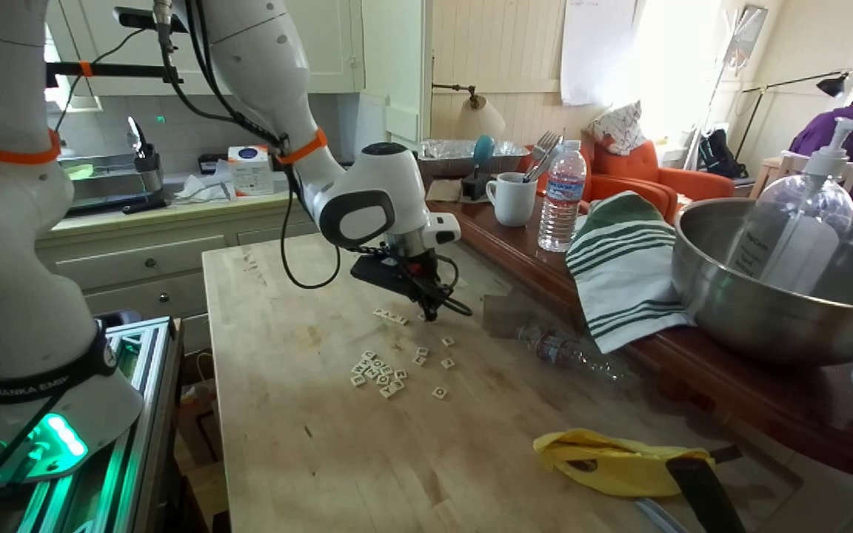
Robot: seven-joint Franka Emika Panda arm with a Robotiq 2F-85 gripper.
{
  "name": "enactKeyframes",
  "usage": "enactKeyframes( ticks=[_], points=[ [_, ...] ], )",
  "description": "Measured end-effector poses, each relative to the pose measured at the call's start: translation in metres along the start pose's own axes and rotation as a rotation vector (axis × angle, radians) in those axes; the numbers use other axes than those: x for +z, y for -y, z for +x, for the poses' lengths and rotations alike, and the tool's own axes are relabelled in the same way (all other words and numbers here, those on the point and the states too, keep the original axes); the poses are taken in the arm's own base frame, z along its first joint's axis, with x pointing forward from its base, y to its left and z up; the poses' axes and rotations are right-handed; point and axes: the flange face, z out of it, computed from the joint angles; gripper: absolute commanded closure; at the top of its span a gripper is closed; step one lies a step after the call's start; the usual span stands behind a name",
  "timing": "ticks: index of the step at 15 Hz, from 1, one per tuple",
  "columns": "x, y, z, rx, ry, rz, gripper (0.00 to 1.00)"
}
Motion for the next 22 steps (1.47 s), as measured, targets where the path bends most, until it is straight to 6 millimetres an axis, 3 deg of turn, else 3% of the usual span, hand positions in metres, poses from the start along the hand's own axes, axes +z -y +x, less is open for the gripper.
enactKeyframes(
  ticks=[8,22],
  points=[
    [0.002,0.025,0.022,-0.145,0.004,0.045,1.0],
    [-0.002,0.027,0.012,-0.367,0.073,0.023,1.0]
  ],
)
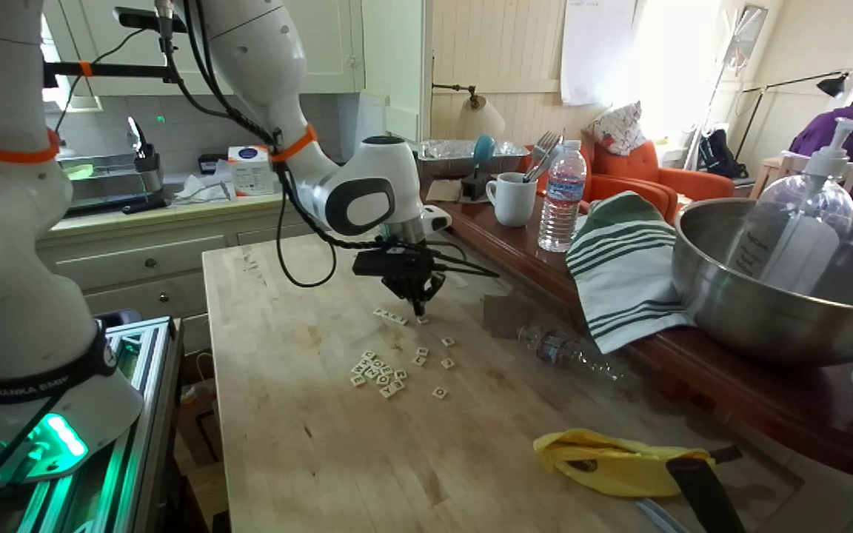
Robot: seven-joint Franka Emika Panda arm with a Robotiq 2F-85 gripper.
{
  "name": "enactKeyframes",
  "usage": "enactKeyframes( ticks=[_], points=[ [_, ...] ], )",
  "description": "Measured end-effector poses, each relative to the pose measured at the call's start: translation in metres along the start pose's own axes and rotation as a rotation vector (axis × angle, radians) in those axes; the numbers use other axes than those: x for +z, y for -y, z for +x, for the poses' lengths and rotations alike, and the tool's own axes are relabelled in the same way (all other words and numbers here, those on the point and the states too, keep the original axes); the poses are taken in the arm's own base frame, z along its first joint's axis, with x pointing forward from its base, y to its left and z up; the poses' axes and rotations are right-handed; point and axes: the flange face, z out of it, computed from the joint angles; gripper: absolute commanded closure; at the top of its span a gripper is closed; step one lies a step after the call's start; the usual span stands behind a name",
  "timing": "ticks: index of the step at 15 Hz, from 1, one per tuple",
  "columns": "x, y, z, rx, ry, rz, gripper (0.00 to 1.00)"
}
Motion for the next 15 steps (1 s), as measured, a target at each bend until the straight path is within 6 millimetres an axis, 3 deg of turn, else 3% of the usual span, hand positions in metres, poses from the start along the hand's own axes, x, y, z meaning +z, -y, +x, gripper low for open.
enactKeyframes(
  ticks=[11,15],
  points=[
    [0.0,-0.02,-0.032,-0.022,0.061,-0.05,1.0],
    [-0.001,-0.018,-0.037,-0.109,0.065,-0.052,1.0]
  ],
)
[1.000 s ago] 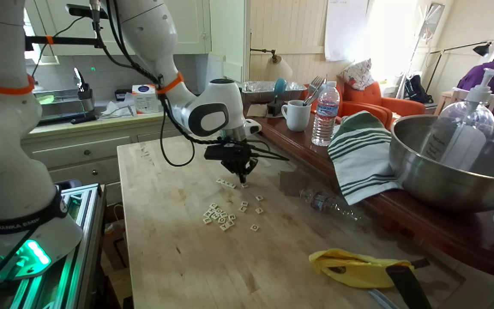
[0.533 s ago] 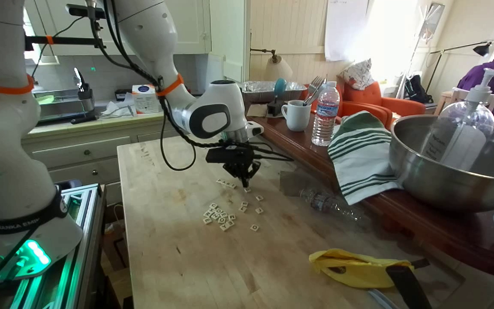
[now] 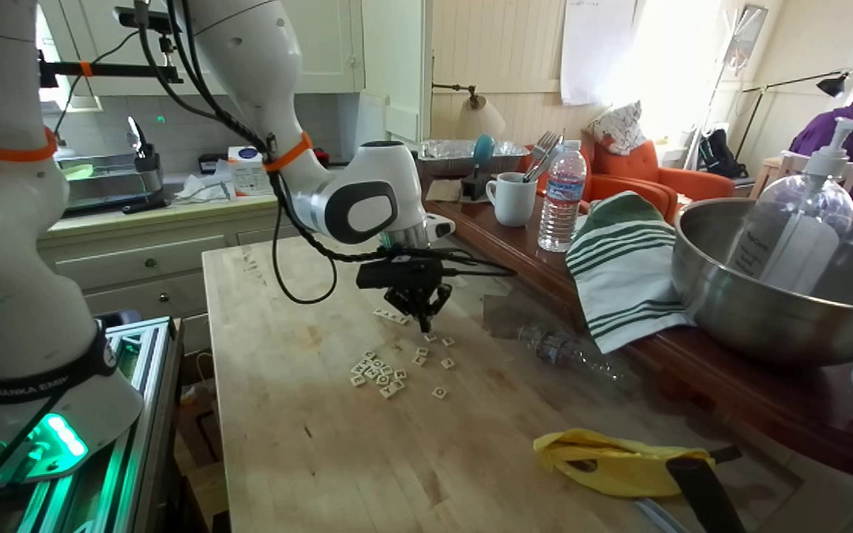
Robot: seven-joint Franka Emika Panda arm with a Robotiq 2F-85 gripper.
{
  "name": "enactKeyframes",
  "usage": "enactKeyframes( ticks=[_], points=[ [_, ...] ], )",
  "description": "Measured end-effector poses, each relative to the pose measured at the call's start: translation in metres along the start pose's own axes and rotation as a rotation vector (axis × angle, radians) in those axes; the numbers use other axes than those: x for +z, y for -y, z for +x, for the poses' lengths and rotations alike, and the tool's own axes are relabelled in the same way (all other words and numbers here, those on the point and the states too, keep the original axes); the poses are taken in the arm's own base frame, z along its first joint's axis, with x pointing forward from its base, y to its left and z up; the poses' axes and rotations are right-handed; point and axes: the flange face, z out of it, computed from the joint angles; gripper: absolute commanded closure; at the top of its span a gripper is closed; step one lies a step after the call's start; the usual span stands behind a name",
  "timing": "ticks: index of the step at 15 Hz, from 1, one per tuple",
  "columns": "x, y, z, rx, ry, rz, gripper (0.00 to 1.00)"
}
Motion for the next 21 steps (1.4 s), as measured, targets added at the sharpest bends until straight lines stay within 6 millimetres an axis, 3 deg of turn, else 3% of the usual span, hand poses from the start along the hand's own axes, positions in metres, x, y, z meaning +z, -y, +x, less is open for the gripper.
enactKeyframes(
  ticks=[11,21],
  points=[
    [-0.003,0.023,-0.008,-0.304,-0.091,-0.034,1.0],
    [-0.004,0.029,-0.006,-0.403,-0.115,-0.025,1.0]
  ],
)
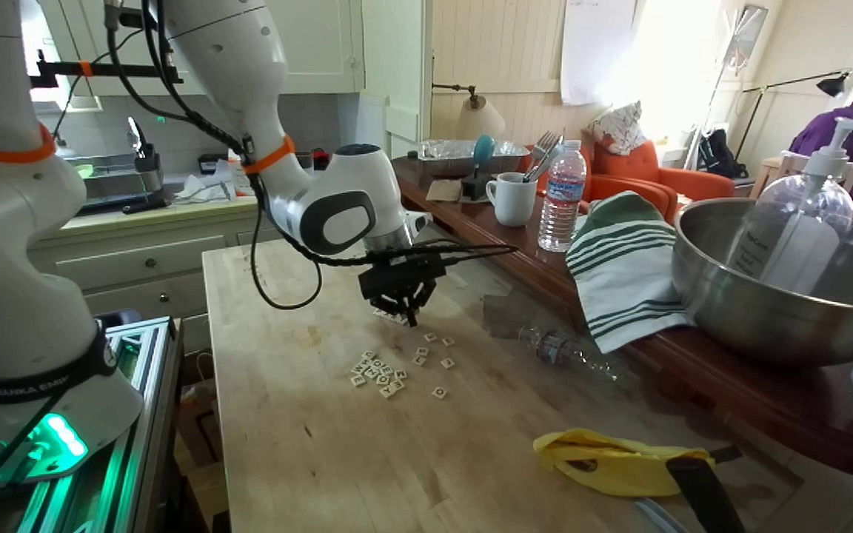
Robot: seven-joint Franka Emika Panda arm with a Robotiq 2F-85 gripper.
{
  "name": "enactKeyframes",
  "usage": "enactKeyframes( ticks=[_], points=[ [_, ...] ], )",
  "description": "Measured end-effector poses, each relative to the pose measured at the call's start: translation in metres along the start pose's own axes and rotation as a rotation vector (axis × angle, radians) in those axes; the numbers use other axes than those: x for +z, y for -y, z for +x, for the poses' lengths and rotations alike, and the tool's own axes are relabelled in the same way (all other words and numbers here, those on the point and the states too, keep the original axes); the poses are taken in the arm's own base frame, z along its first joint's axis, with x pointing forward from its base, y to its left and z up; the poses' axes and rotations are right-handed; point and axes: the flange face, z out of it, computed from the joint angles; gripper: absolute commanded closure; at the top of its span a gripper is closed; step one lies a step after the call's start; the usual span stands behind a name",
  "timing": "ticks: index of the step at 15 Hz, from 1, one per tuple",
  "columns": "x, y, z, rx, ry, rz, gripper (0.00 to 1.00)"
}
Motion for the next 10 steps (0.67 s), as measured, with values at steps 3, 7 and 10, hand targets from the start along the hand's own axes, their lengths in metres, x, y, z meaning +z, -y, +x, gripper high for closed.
enactKeyframes(
  ticks=[3,7,10],
  points=[
    [-0.0003,0.0008,0.0002,-0.001,-0.005,0.002,1.0],
    [-0.0005,0.0009,-0.0008,0.009,-0.009,0.002,1.0],
    [-0.0007,0.0013,-0.003,0.041,-0.019,0.004,1.0]
  ],
)
